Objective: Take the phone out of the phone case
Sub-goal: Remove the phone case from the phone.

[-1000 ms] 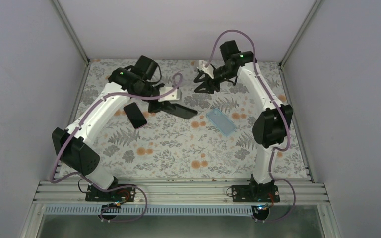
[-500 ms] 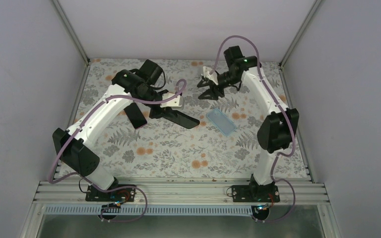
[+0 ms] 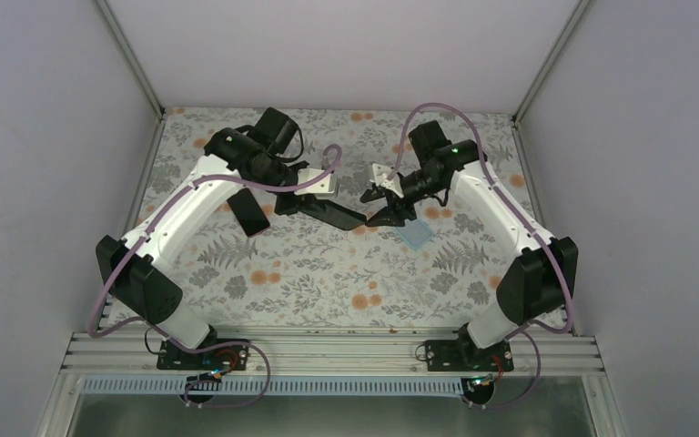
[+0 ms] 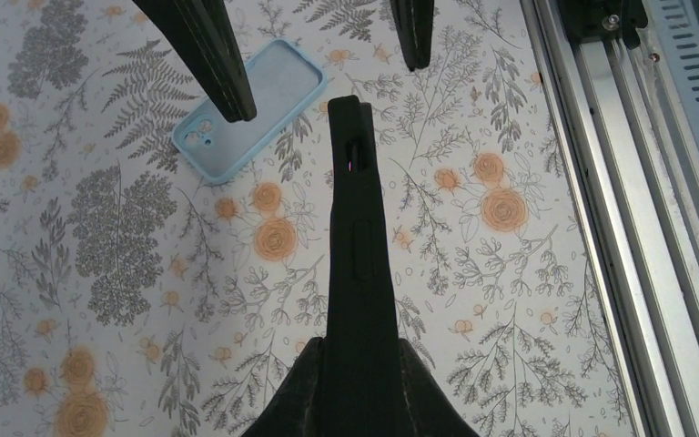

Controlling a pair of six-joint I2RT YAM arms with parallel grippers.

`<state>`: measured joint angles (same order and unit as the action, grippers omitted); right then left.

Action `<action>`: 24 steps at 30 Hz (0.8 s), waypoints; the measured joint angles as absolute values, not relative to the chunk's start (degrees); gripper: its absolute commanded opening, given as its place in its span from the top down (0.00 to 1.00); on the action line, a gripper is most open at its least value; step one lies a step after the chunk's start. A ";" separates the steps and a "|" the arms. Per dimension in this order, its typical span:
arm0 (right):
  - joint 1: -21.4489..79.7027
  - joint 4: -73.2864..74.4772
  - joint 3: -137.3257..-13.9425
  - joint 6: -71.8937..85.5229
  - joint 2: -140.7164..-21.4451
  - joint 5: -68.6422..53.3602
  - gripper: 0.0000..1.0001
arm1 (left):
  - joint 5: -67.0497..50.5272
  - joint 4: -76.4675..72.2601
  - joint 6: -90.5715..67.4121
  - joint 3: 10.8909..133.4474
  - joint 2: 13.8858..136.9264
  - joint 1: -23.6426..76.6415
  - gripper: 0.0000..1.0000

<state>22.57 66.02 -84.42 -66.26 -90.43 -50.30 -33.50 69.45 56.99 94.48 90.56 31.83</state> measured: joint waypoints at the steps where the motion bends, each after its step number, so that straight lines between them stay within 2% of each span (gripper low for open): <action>1: 22.63 65.30 -83.96 -65.91 -90.43 -50.30 0.37 | -33.45 69.34 56.93 94.48 90.56 31.83 0.98; 10: 22.85 60.80 -83.37 -63.72 -91.11 -49.80 0.44 | -33.43 69.32 56.45 94.48 90.56 31.83 0.98; 24: 22.81 59.61 -82.65 -63.44 -92.09 -49.19 0.44 | -32.60 69.30 56.34 94.48 90.56 31.68 0.98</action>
<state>22.81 59.61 -82.65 -63.44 -92.09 -49.19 -32.60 69.30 56.34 94.48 90.56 31.68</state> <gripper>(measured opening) 0.564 0.114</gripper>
